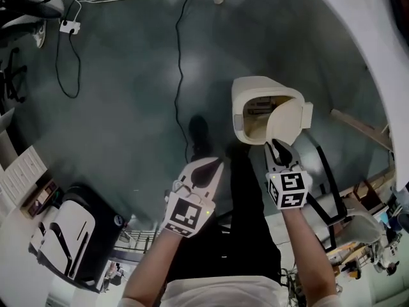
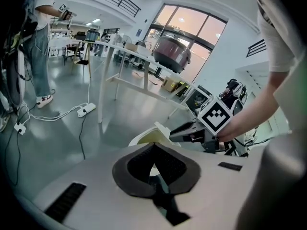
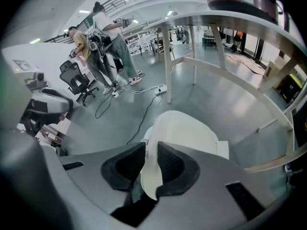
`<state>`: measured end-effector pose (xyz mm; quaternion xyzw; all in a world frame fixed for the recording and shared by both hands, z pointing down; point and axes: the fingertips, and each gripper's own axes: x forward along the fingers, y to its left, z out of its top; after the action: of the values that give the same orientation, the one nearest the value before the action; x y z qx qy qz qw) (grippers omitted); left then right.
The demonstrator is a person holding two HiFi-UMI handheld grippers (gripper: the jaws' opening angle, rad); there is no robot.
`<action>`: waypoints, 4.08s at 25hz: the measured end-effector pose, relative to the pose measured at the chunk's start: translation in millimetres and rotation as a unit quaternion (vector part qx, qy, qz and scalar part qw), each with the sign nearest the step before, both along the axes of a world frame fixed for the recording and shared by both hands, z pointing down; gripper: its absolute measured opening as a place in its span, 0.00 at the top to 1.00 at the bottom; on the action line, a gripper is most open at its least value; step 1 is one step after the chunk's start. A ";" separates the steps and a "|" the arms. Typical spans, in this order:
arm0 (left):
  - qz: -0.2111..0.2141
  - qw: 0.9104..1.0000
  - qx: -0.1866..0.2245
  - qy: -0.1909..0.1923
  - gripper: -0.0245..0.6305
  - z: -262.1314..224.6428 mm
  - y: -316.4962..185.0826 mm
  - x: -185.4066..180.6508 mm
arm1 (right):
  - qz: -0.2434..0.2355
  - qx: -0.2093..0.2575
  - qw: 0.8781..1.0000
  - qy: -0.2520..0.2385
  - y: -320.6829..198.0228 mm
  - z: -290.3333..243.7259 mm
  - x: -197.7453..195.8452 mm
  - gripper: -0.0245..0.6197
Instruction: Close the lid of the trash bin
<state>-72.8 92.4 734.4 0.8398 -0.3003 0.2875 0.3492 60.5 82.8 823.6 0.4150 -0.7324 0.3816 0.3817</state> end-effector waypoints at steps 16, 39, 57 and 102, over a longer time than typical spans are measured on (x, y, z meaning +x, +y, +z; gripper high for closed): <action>0.006 1.000 -0.028 -0.008 0.94 54.4 7.3 -33.5 | -0.082 -0.016 0.996 0.030 7.3 78.0 -51.0 0.85; 0.006 0.999 -0.050 -0.002 0.94 87.0 6.1 -47.9 | -0.094 -0.036 0.992 0.075 2.5 142.4 -57.0 0.94; 0.060 0.998 -0.024 0.010 0.94 -55.1 5.1 -60.1 | -0.039 0.016 0.998 0.053 -3.3 -44.0 -57.1 0.94; -0.022 0.981 0.190 0.026 0.94 -420.5 90.4 -21.2 | 0.020 0.271 0.961 -0.041 116.3 -500.4 65.5 0.94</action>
<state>-94.0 182.9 313.9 0.8912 -0.3587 0.1955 0.1973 126.0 199.1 323.2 0.5012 -0.8152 0.1930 0.2167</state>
